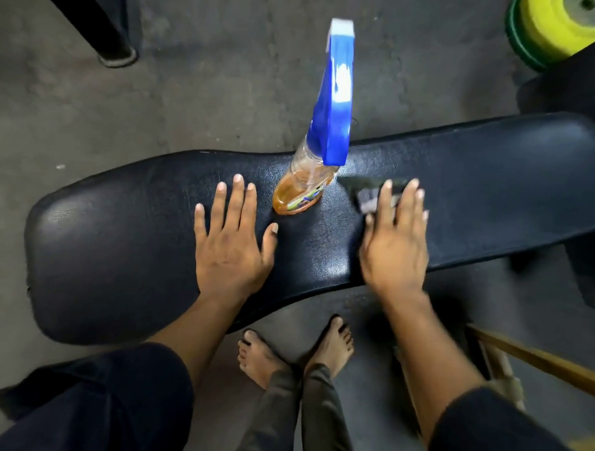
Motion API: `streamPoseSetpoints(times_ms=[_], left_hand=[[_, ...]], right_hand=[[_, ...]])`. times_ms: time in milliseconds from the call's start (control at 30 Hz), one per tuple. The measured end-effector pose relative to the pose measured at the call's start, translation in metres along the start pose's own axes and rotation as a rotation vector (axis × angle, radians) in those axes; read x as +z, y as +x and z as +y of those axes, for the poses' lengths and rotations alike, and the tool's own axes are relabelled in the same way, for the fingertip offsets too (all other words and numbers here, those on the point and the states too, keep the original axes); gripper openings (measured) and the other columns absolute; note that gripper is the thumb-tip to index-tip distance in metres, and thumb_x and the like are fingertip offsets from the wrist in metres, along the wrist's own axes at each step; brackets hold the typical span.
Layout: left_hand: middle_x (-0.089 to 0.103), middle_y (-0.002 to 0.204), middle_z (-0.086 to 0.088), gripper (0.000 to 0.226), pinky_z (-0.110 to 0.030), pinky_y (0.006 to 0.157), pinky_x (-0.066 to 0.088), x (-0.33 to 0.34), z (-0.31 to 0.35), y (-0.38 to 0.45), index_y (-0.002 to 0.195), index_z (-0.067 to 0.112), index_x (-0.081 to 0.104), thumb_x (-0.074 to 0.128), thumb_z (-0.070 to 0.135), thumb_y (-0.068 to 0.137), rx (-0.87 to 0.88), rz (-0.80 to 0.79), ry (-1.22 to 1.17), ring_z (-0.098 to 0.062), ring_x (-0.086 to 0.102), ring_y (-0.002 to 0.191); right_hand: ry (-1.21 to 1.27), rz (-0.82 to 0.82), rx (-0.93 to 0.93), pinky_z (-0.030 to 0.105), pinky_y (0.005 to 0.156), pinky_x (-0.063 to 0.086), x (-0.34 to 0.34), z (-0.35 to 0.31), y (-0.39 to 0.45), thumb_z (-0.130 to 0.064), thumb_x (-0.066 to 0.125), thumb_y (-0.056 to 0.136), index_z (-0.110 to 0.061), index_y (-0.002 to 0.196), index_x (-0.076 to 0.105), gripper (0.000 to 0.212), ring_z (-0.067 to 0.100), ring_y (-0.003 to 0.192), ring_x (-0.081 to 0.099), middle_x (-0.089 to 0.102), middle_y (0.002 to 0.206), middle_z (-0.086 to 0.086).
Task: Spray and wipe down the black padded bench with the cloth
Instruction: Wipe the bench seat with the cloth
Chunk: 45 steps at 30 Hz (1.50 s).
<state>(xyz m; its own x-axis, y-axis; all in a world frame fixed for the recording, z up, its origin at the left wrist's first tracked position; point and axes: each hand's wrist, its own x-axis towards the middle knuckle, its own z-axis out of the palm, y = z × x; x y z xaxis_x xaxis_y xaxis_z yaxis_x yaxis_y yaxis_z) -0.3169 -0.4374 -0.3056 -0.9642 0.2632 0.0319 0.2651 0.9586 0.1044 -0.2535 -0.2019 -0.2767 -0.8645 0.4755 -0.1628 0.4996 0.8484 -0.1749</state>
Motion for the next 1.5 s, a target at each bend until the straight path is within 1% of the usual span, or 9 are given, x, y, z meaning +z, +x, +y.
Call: streamPoseSetpoints(times_ms=[133, 267, 400, 667, 867, 1000, 1167, 1400, 1500], left_hand=[[0.015, 0.181, 0.001, 0.076, -0.058, 0.134, 0.013, 0.001, -0.002, -0.001, 0.171, 0.021, 0.023, 0.036, 0.060, 0.107, 0.008, -0.001, 0.003, -0.022, 0.012, 0.168], [0.012, 0.182, 0.003, 0.076, -0.059, 0.134, 0.013, -0.002, 0.000, -0.001, 0.172, 0.022, 0.021, 0.036, 0.060, 0.107, -0.003, -0.029, 0.009, -0.021, 0.009, 0.169], [0.017, 0.181, 0.002, 0.077, -0.059, 0.134, 0.014, -0.003, 0.002, 0.001, 0.171, 0.022, 0.023, 0.037, 0.059, 0.106, -0.007, -0.026, 0.012, -0.021, 0.010, 0.168], [0.017, 0.181, 0.002, 0.076, -0.059, 0.133, 0.016, -0.001, 0.002, 0.001, 0.170, 0.023, 0.025, 0.038, 0.060, 0.105, -0.008, -0.006, 0.009, -0.022, 0.014, 0.168], [0.017, 0.181, 0.000, 0.076, -0.060, 0.133, 0.016, -0.002, -0.002, -0.002, 0.170, 0.020, 0.027, 0.037, 0.060, 0.107, 0.007, 0.003, -0.008, -0.024, 0.015, 0.168], [0.016, 0.181, -0.002, 0.076, -0.059, 0.133, 0.014, -0.001, -0.002, -0.001, 0.170, 0.018, 0.028, 0.037, 0.060, 0.107, 0.020, 0.010, -0.032, -0.024, 0.014, 0.168], [0.016, 0.181, -0.001, 0.077, -0.059, 0.134, 0.012, 0.005, -0.004, 0.000, 0.170, 0.019, 0.027, 0.039, 0.059, 0.106, 0.020, 0.027, -0.046, -0.025, 0.014, 0.168], [0.015, 0.181, -0.001, 0.077, -0.059, 0.134, 0.011, 0.004, -0.004, -0.001, 0.171, 0.019, 0.025, 0.038, 0.059, 0.106, 0.023, 0.013, -0.061, -0.025, 0.014, 0.168], [0.015, 0.181, -0.001, 0.077, -0.059, 0.134, 0.011, 0.005, -0.004, 0.000, 0.170, 0.019, 0.025, 0.038, 0.059, 0.106, 0.015, 0.015, -0.062, -0.025, 0.013, 0.168]], right_hand=[[-0.008, 0.005, -0.012, 0.057, 0.135, 0.013, -0.001, -0.012, 0.056, -0.032, 0.034, 0.114, -0.016, 0.173, 0.016, 0.064, 0.044, 0.167, 0.006, 0.004, 0.179, 0.026], [-0.016, -0.014, -0.130, 0.057, 0.134, 0.017, 0.004, -0.032, 0.010, -0.033, 0.039, 0.112, -0.016, 0.173, 0.019, 0.066, 0.043, 0.167, 0.008, 0.004, 0.180, 0.025], [-0.021, -0.019, -0.204, 0.058, 0.131, 0.027, 0.009, -0.010, -0.030, -0.032, 0.051, 0.109, -0.017, 0.171, 0.028, 0.068, 0.042, 0.166, 0.019, 0.012, 0.179, 0.024], [0.007, 0.011, -0.102, 0.058, 0.134, 0.019, 0.007, -0.020, 0.035, -0.034, 0.037, 0.111, -0.014, 0.172, 0.023, 0.065, 0.046, 0.165, 0.015, 0.011, 0.178, 0.027], [-0.078, -0.048, -0.192, 0.057, 0.132, 0.022, 0.010, -0.016, -0.041, -0.041, 0.033, 0.112, -0.018, 0.173, 0.021, 0.066, 0.041, 0.167, 0.014, 0.004, 0.181, 0.021], [-0.088, -0.063, -0.092, 0.062, 0.130, 0.026, 0.003, 0.015, -0.032, -0.040, 0.035, 0.112, -0.016, 0.172, 0.024, 0.065, 0.045, 0.164, 0.020, 0.008, 0.180, 0.022], [-0.038, 0.022, 0.050, 0.062, 0.132, 0.017, 0.009, -0.019, 0.027, -0.036, 0.038, 0.114, -0.015, 0.173, 0.016, 0.066, 0.048, 0.165, 0.011, 0.007, 0.179, 0.025], [-0.025, -0.026, -0.019, 0.060, 0.133, 0.019, 0.018, -0.034, -0.025, -0.039, 0.039, 0.114, -0.017, 0.173, 0.014, 0.068, 0.044, 0.167, 0.009, 0.002, 0.180, 0.022], [0.007, -0.102, -0.040, 0.058, 0.135, 0.012, 0.006, -0.027, -0.024, -0.047, 0.039, 0.113, -0.018, 0.174, 0.009, 0.074, 0.039, 0.168, 0.004, -0.002, 0.181, 0.018]])
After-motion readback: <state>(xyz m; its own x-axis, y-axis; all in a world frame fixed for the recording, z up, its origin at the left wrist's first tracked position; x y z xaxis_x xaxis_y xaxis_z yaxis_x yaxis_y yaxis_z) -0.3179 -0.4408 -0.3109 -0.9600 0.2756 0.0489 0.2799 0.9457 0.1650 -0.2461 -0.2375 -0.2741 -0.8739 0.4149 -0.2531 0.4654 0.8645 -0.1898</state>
